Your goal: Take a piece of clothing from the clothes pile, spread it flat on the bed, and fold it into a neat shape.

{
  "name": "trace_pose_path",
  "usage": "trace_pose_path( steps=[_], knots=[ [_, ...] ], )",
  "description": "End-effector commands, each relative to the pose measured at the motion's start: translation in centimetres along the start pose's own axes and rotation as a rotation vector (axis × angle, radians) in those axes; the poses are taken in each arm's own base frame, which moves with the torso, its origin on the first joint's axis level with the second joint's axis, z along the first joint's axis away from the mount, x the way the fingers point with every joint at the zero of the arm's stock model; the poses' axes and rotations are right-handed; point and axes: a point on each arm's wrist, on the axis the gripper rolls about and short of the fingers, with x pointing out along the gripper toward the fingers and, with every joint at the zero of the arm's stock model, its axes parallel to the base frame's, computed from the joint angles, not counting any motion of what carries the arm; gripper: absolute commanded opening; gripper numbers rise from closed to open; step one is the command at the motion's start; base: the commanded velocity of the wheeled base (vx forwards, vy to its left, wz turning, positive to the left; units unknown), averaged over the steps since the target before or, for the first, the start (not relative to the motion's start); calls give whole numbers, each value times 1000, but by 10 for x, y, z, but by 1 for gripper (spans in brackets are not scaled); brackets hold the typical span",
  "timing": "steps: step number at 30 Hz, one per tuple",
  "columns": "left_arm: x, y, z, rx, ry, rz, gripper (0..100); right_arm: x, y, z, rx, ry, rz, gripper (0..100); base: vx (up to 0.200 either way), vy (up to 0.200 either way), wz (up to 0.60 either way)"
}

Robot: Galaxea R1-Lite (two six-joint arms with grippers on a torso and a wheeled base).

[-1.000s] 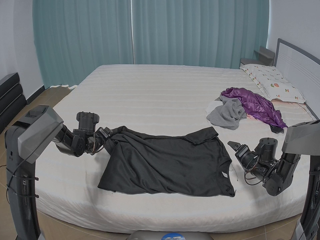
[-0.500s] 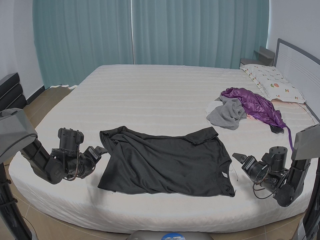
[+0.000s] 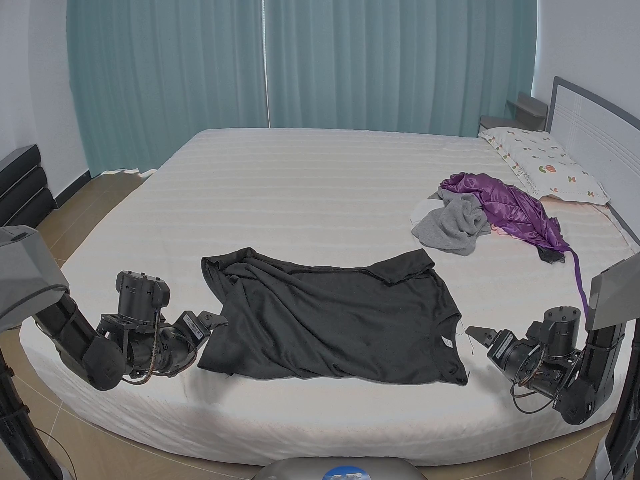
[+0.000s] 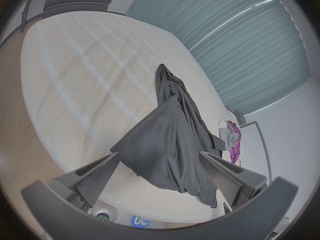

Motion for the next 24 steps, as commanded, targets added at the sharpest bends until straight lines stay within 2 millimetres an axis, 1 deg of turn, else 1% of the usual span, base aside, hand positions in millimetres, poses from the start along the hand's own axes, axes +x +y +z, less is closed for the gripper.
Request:
trace_pose_path(
  steps=[1,7,22,24],
  knots=[
    [0,0,-1,-13,-1,-2,100,1,1,0,-1,-6,11,100,0,0,0],
    [1,-2,0,-64,5,-34,100,1,2,-1,-3,1,16,100,0,0,0],
    [1,-8,-11,-38,35,-49,100,2,3,-5,-6,17,16,100,0,-200,0],
    [1,-7,-11,-35,34,-45,100,3,2,-6,-6,20,12,100,0,0,0]
  ],
)
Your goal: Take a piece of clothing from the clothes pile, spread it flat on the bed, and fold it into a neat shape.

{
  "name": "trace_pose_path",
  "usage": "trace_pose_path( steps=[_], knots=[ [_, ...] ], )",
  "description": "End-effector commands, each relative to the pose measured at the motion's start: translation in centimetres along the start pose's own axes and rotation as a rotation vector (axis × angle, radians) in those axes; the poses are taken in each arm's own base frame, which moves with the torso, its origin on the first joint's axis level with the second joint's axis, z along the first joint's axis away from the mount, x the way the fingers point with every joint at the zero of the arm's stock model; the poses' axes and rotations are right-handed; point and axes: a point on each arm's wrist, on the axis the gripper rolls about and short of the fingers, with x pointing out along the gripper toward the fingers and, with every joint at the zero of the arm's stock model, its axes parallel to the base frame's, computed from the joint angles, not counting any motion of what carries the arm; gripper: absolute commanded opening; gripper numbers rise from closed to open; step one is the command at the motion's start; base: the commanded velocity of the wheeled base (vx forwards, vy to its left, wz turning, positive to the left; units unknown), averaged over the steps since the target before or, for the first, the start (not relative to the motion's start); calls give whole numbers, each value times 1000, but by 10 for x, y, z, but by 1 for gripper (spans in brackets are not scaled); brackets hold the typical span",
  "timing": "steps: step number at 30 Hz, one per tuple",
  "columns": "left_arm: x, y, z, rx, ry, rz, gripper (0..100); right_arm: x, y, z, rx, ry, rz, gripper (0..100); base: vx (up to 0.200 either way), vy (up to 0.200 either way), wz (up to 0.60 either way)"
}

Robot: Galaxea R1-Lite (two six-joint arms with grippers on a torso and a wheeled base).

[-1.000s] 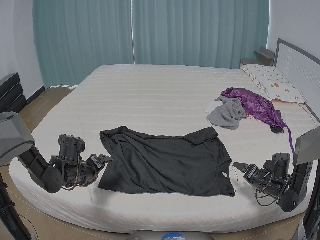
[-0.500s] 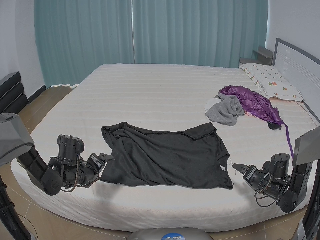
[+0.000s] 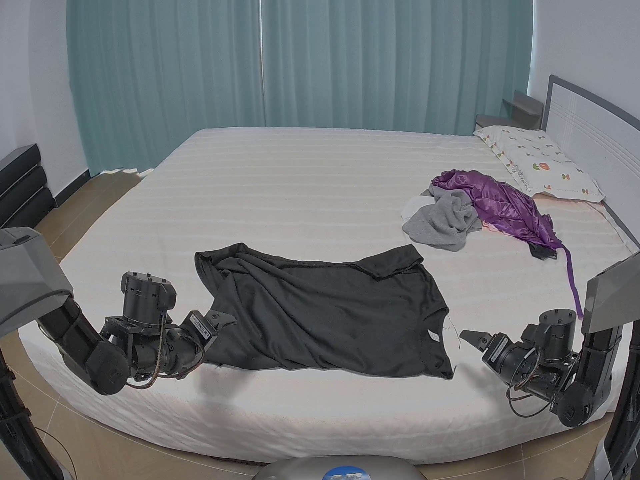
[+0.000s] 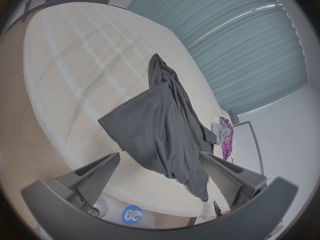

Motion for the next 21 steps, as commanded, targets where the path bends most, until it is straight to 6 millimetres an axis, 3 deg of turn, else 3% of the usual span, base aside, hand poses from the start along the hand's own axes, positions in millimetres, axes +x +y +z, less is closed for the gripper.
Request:
trace_pose_path(
  steps=[1,11,21],
  knots=[
    [1,2,-2,5,6,9,100,2,0,-1,-1,-2,4,100,0,0,0],
    [2,12,-6,17,0,64,100,3,-2,-4,-1,11,-3,100,0,0,0],
    [20,31,-8,53,1,167,100,4,-2,-6,-2,21,-7,100,0,0,0]
  ],
)
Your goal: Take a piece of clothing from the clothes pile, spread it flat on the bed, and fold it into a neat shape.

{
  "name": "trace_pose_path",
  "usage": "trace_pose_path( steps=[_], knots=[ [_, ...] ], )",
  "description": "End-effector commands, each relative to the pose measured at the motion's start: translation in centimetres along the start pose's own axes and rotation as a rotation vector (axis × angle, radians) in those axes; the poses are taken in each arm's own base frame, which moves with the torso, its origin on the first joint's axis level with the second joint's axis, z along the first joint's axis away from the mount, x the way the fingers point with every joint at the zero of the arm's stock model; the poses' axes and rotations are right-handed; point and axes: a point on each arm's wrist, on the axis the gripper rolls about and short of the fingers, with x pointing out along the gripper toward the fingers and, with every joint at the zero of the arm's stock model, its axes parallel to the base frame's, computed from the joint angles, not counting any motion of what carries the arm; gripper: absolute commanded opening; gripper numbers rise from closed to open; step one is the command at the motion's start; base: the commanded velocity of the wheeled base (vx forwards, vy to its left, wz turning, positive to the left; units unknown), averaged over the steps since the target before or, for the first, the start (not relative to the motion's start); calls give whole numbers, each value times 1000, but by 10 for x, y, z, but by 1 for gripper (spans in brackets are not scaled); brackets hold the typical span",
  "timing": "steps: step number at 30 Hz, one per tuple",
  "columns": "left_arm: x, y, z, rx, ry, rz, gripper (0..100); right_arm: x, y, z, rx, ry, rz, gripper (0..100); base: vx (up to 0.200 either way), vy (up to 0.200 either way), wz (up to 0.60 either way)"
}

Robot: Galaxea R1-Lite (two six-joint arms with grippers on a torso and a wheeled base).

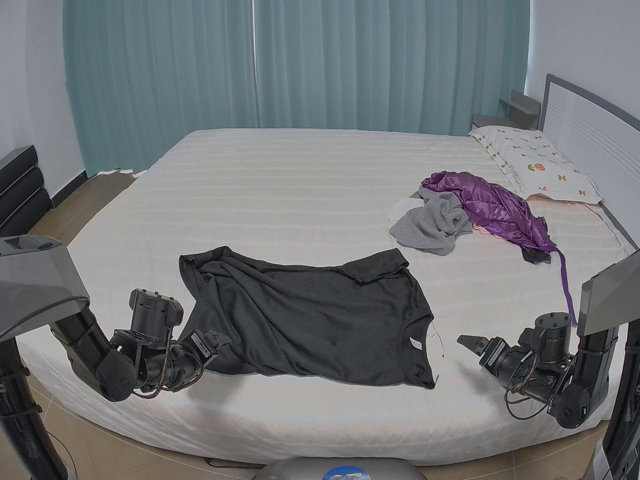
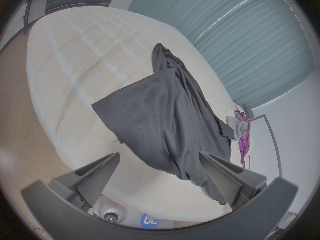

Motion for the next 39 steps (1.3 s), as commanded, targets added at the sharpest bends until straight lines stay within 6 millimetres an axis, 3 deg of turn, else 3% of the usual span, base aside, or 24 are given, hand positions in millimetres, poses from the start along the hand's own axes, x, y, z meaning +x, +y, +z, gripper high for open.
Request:
trace_pose_path(
  steps=[1,10,20,21,26,34,39],
  knots=[
    [7,7,-1,-5,14,33,100,1,0,0,0,-5,7,100,0,0,0],
    [5,14,-5,83,-24,99,100,1,1,0,-1,-5,9,100,0,0,0],
    [32,32,22,12,-100,164,100,1,1,-1,-5,-3,11,100,0,0,0],
    [32,33,25,3,-112,164,0,2,1,-2,-7,2,11,100,0,0,0],
    [29,34,27,-1,-125,159,0,6,-1,-8,-13,28,-2,100,0,0,0],
    [-4,19,38,21,-213,105,0,10,5,-20,-38,67,19,100,0,0,0],
    [-16,20,35,86,-208,118,0,23,10,-18,-44,49,48,100,0,0,0]
  ],
)
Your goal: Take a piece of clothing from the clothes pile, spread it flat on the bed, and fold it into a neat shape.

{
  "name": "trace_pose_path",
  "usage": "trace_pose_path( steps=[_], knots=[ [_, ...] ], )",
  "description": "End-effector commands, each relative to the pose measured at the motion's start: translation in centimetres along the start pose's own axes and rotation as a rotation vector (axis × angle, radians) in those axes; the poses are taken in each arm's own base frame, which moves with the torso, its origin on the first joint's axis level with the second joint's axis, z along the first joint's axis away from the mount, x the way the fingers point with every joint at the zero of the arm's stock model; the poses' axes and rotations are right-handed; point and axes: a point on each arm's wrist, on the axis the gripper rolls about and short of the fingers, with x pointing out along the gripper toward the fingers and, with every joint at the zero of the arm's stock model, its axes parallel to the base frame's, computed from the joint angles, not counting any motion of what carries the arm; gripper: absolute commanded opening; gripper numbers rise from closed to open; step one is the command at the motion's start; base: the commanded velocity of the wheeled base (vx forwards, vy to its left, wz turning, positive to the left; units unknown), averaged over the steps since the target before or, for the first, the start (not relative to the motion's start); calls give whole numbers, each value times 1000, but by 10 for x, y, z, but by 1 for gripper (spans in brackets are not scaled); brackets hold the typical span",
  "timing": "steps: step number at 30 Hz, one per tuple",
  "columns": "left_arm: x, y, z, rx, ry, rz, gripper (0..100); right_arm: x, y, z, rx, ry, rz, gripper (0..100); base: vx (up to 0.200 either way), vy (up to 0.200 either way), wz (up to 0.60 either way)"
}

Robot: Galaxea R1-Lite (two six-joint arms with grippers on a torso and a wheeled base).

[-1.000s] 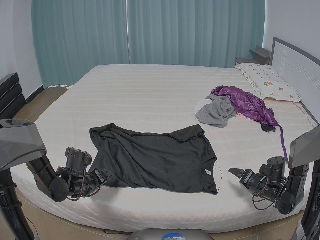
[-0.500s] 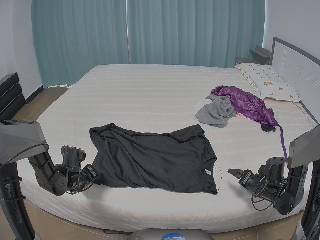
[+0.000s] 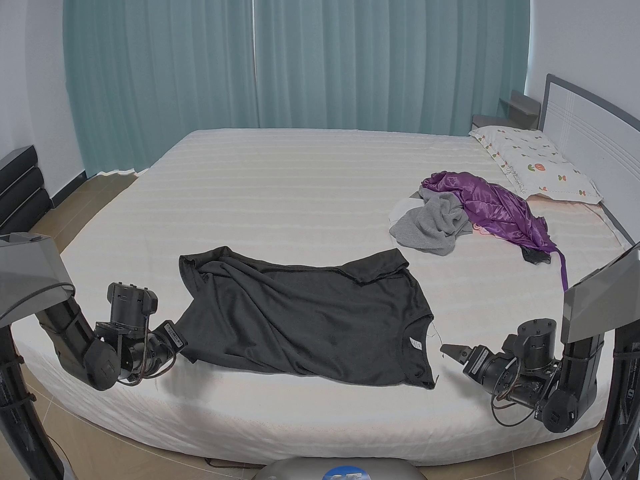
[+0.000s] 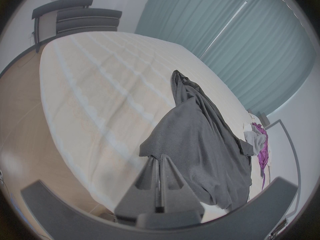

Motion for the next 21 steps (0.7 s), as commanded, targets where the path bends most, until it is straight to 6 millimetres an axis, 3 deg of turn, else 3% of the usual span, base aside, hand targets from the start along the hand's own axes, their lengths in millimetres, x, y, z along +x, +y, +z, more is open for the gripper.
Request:
trace_pose_path(
  steps=[1,11,16,21],
  knots=[
    [-17,-1,5,25,-32,-12,0,12,6,1,-12,-16,41,100,0,0,0],
    [-18,6,6,67,-59,40,0,25,31,-14,-60,10,139,100,0,0,0],
    [-19,6,5,67,-58,39,0,39,20,-32,-78,63,89,100,0,0,0],
    [-19,6,4,68,-51,36,0,42,12,-34,-74,71,60,100,0,0,0]
  ],
)
